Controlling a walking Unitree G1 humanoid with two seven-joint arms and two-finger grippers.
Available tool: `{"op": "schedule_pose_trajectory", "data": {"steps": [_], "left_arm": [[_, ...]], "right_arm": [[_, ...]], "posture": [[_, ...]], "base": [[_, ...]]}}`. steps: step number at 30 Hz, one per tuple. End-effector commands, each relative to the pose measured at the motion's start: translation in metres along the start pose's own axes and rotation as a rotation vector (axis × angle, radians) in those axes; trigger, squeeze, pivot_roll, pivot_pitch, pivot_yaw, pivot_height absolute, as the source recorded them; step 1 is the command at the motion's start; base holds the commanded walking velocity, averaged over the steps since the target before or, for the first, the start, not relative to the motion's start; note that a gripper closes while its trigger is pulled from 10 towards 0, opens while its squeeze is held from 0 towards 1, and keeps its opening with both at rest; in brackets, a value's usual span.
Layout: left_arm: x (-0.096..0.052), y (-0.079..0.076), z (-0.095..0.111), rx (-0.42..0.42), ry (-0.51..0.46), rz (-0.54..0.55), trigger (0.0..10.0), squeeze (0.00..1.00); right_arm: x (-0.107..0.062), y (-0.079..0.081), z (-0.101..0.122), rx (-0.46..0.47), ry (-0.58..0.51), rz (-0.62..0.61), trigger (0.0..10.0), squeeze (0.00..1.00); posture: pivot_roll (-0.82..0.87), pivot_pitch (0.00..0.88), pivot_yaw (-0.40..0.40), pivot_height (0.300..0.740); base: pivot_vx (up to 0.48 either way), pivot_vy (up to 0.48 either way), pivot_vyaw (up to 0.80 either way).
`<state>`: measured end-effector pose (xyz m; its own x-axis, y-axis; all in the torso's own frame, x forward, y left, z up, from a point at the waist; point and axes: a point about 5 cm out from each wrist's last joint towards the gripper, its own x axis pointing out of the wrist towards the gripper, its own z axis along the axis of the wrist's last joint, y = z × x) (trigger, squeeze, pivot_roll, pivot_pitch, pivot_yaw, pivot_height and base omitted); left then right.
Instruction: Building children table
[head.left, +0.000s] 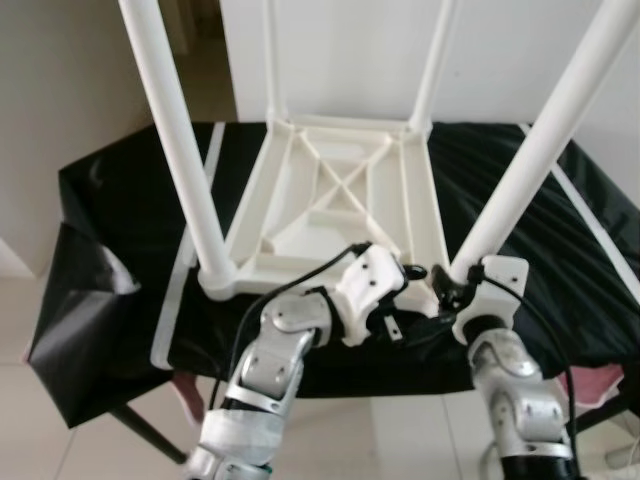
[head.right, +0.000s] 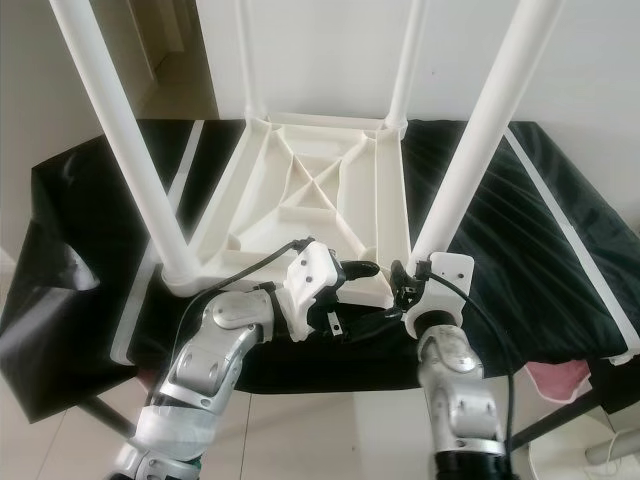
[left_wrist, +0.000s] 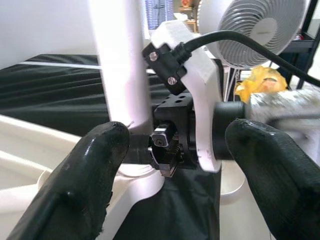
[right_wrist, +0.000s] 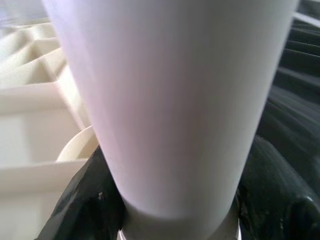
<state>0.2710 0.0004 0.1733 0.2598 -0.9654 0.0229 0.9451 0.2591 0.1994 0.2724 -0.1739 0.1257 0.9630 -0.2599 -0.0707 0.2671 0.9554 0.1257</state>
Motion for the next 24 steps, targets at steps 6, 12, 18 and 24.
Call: {"op": "schedule_pose_trajectory", "data": {"steps": [6, 12, 18, 24], "left_arm": [[-0.002, 0.020, -0.007, -0.091, 0.028, 0.337, 10.0, 0.00], [0.002, 0.023, -0.006, -0.098, 0.026, 0.331, 10.0, 0.00], [0.004, 0.025, -0.006, -0.078, 0.025, 0.312, 10.0, 0.00], [0.004, 0.024, -0.005, -0.061, 0.022, 0.250, 10.0, 0.00]], "right_arm": [[-0.014, 0.005, -0.019, -0.005, 0.088, -0.107, 10.0, 0.00], [-0.013, 0.004, -0.008, 0.001, 0.031, -0.106, 10.0, 0.00], [-0.011, 0.003, 0.003, 0.011, -0.039, -0.058, 10.0, 1.00], [-0.005, -0.009, 0.016, -0.014, -0.105, 0.050, 10.0, 1.00]], "posture": [[-0.07, 0.032, -0.008, 0.740], [-0.08, 0.012, -0.002, 0.740], [-0.09, 0.000, -0.003, 0.740], [-0.11, 0.000, 0.003, 0.740]], "base": [[0.000, 0.000, 0.00], [0.000, 0.000, 0.00], [0.000, 0.000, 0.00], [0.000, 0.000, 0.00]]}}
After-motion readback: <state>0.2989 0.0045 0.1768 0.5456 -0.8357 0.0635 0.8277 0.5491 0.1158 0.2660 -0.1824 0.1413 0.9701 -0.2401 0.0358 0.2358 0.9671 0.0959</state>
